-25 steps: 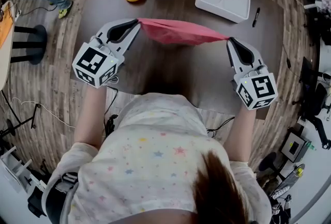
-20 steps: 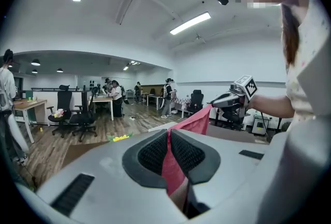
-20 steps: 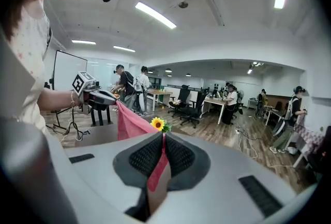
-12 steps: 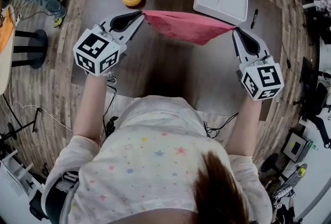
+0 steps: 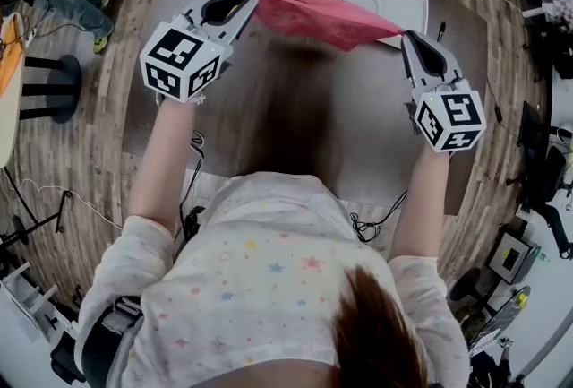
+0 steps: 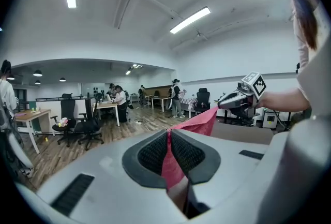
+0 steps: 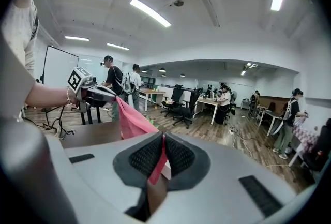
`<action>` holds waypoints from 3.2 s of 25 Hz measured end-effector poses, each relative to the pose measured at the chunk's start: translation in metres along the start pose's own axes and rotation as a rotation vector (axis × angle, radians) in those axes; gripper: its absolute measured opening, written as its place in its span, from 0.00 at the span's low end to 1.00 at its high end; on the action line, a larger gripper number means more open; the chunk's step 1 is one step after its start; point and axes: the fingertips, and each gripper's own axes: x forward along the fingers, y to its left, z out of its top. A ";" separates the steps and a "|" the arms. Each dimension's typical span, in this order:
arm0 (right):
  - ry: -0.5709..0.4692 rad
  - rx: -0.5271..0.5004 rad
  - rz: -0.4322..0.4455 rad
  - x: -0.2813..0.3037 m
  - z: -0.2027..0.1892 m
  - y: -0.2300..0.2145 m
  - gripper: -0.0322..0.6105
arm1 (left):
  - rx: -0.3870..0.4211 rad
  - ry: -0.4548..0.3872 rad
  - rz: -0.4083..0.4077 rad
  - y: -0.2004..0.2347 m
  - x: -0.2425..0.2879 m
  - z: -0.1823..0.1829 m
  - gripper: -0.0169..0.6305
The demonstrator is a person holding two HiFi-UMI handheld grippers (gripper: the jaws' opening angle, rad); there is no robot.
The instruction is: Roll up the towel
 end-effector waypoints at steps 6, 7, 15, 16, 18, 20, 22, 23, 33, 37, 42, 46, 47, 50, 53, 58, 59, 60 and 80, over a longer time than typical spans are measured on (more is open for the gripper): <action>0.094 0.037 0.030 0.000 -0.064 0.028 0.07 | -0.032 0.056 -0.052 -0.025 -0.008 -0.059 0.07; 0.118 0.048 0.040 -0.001 -0.081 0.036 0.07 | -0.042 0.074 -0.058 -0.032 -0.010 -0.075 0.07; 0.338 0.110 0.120 -0.009 -0.216 0.106 0.07 | -0.112 0.337 -0.170 -0.094 -0.027 -0.218 0.07; 0.360 0.114 0.132 -0.012 -0.227 0.114 0.07 | -0.115 0.359 -0.180 -0.100 -0.031 -0.228 0.07; 0.397 0.122 0.151 -0.017 -0.247 0.127 0.07 | -0.115 0.394 -0.198 -0.111 -0.038 -0.244 0.07; 0.425 0.128 0.159 -0.023 -0.262 0.135 0.07 | -0.113 0.425 -0.212 -0.121 -0.046 -0.257 0.07; 0.444 0.133 0.160 -0.028 -0.271 0.140 0.08 | -0.110 0.455 -0.218 -0.128 -0.054 -0.268 0.07; 0.452 0.136 0.160 -0.029 -0.275 0.142 0.08 | -0.112 0.467 -0.216 -0.130 -0.058 -0.274 0.07; 0.511 0.106 0.176 -0.036 -0.297 0.160 0.09 | -0.113 0.546 -0.164 -0.145 -0.076 -0.308 0.07; 0.529 0.104 0.178 -0.042 -0.304 0.165 0.10 | -0.115 0.536 -0.149 -0.148 -0.080 -0.306 0.07; 0.529 0.091 0.173 -0.043 -0.300 0.169 0.14 | -0.124 0.569 -0.175 -0.156 -0.091 -0.315 0.13; 0.508 0.073 0.167 -0.030 -0.289 0.177 0.14 | -0.126 0.566 -0.161 -0.153 -0.104 -0.314 0.17; 0.511 0.066 0.167 -0.026 -0.289 0.179 0.14 | -0.128 0.561 -0.155 -0.151 -0.105 -0.312 0.17; 0.553 0.052 0.166 -0.017 -0.299 0.183 0.16 | -0.131 0.545 -0.148 -0.146 -0.106 -0.307 0.17; 0.586 0.060 0.163 -0.020 -0.309 0.184 0.17 | -0.121 0.531 -0.152 -0.145 -0.106 -0.302 0.17; 0.594 0.054 0.147 -0.034 -0.313 0.184 0.18 | -0.114 0.521 -0.175 -0.144 -0.104 -0.303 0.17; 0.589 0.063 0.137 -0.035 -0.312 0.182 0.18 | -0.113 0.519 -0.185 -0.144 -0.103 -0.303 0.17; 0.583 0.077 0.125 -0.037 -0.310 0.181 0.18 | -0.110 0.517 -0.194 -0.144 -0.101 -0.303 0.17; 0.552 0.279 -0.078 -0.008 -0.298 0.157 0.21 | 0.068 0.484 -0.082 -0.012 0.052 -0.279 0.21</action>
